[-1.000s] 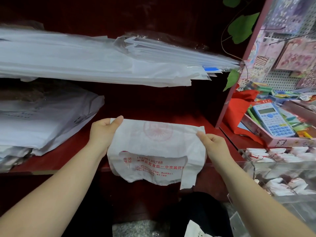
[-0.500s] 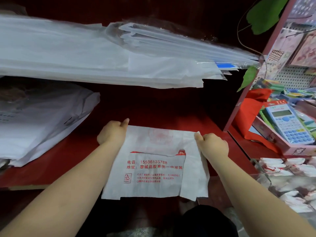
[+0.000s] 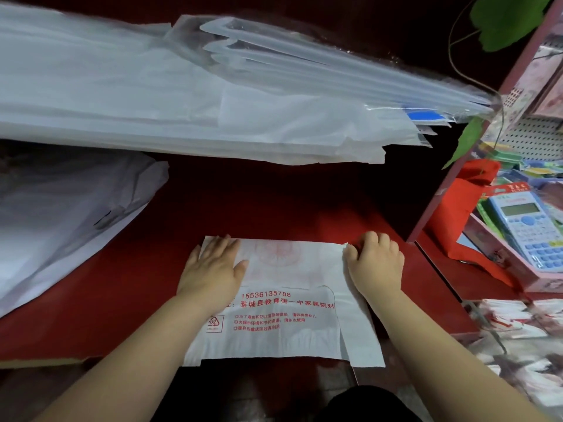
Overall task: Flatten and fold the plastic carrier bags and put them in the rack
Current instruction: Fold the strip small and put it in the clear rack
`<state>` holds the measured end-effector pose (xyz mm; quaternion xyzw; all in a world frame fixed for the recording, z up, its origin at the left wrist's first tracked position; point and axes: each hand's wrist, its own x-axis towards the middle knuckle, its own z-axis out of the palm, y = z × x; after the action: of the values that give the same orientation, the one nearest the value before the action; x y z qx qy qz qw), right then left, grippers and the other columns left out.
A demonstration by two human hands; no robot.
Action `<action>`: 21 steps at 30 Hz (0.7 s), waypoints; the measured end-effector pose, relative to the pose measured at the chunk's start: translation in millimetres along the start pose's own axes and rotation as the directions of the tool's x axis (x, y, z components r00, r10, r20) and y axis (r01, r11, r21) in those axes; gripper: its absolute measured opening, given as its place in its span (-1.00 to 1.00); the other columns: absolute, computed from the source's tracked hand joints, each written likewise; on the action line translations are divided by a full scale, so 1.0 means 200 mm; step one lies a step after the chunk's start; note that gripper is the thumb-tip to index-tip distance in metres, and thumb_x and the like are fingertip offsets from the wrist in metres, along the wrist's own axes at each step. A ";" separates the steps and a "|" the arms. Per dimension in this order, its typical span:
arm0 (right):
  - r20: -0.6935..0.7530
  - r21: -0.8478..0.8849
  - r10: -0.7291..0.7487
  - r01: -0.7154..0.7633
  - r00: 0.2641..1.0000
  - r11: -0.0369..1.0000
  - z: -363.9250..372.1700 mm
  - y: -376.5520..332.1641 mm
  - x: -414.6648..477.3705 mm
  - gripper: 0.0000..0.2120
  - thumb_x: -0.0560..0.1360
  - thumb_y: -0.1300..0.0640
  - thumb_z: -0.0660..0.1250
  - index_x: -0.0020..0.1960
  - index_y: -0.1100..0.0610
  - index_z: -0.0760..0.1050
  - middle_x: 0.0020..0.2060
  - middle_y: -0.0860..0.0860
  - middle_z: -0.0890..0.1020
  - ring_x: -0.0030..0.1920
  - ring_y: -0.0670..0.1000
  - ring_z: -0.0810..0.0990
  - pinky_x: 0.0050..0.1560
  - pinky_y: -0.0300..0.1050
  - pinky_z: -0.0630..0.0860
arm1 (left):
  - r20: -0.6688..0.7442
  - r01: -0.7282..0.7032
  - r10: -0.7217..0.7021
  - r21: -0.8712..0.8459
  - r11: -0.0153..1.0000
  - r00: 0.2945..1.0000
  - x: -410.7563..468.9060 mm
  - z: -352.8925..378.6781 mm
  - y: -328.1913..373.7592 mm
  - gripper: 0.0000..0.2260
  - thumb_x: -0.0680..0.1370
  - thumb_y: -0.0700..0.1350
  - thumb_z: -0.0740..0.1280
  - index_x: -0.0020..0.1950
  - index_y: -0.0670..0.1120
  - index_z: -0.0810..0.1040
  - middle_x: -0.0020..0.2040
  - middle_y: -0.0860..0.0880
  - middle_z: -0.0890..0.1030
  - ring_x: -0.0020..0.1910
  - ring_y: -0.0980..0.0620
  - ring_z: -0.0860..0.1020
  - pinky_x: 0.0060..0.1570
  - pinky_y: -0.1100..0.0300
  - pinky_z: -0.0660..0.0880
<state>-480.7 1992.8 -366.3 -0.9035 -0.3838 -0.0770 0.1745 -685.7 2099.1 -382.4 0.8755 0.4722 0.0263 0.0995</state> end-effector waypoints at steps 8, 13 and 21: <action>0.455 0.177 -0.511 0.488 0.729 0.855 0.04 -0.35 -0.18 -0.43 0.61 -0.07 0.01 0.50 0.17 -0.05 0.50 0.11 -0.06 0.50 0.04 -0.10 0.44 -0.12 -0.17 | 0.050 0.019 -0.020 0.035 0.999 0.999 -0.05 -0.02 0.06 -0.54 0.64 0.03 -0.15 0.52 -0.04 -0.14 0.53 -0.01 -0.15 0.50 0.09 -0.17 0.43 0.10 -0.22; 0.506 0.029 -0.343 0.382 0.792 0.924 0.06 -0.30 -0.11 -0.35 0.58 -0.19 -0.09 0.50 0.19 -0.11 0.50 0.11 -0.11 0.50 0.04 -0.16 0.45 -0.07 -0.20 | 0.058 0.020 -0.022 0.046 0.999 0.998 -0.07 -0.03 0.07 -0.54 0.64 0.02 -0.16 0.52 -0.05 -0.17 0.53 -0.01 -0.17 0.49 0.08 -0.19 0.43 0.09 -0.23; 0.493 -0.091 -0.150 0.223 0.857 0.971 0.02 -0.05 0.03 -0.37 0.60 -0.17 -0.14 0.50 0.20 -0.13 0.50 0.09 -0.12 0.50 0.03 -0.16 0.45 -0.07 -0.21 | 0.054 0.017 -0.019 0.039 0.999 0.998 -0.07 -0.02 0.07 -0.54 0.64 0.02 -0.16 0.52 -0.05 -0.17 0.53 -0.02 -0.17 0.50 0.07 -0.19 0.43 0.08 -0.24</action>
<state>-483.1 2004.8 -366.5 -0.8628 -0.4943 0.1063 -0.0011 -682.5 2080.9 -374.1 0.8732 0.4778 -0.0076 0.0957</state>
